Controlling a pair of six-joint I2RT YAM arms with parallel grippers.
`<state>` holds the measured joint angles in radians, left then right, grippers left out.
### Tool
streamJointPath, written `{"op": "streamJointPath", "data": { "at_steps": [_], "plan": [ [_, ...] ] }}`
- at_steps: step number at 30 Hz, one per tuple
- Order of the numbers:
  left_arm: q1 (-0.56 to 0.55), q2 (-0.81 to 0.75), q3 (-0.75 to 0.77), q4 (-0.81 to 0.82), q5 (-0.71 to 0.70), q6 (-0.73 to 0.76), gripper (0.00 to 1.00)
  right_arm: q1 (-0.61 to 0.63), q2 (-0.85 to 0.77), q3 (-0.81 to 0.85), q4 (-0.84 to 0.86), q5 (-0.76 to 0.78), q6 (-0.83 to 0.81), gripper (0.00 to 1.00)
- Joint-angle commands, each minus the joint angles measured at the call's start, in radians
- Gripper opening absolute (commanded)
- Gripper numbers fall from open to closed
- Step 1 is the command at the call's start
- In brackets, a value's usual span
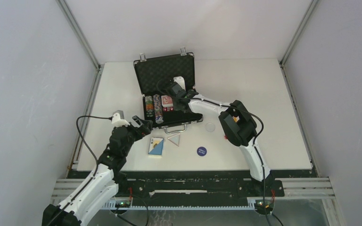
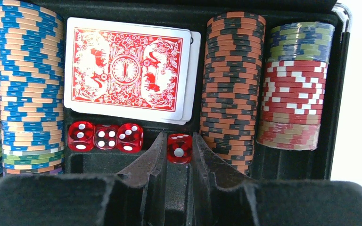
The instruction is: Pack up texas hold em set
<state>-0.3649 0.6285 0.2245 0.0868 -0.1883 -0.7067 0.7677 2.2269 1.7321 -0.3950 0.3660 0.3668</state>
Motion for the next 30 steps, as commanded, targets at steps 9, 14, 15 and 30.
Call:
{"op": "streamJointPath", "data": {
  "at_steps": [9, 14, 15, 30],
  "plan": [
    [-0.006, 0.01, -0.01, 0.028, -0.008, 0.026, 1.0, -0.016, 0.029, 0.042, -0.007, -0.02, -0.022, 0.24],
    [-0.007, 0.008, -0.011, 0.032, -0.003, 0.026, 1.0, -0.016, 0.017, 0.036, -0.011, -0.024, -0.024, 0.42],
    [-0.006, 0.007, -0.011, 0.031, -0.002, 0.026, 1.0, -0.016, 0.012, 0.032, -0.009, -0.025, -0.025, 0.46],
    [-0.006, 0.005, -0.013, 0.034, 0.014, 0.021, 1.0, 0.019, -0.076, 0.006, 0.026, 0.02, -0.047, 0.53]
  ]
}}
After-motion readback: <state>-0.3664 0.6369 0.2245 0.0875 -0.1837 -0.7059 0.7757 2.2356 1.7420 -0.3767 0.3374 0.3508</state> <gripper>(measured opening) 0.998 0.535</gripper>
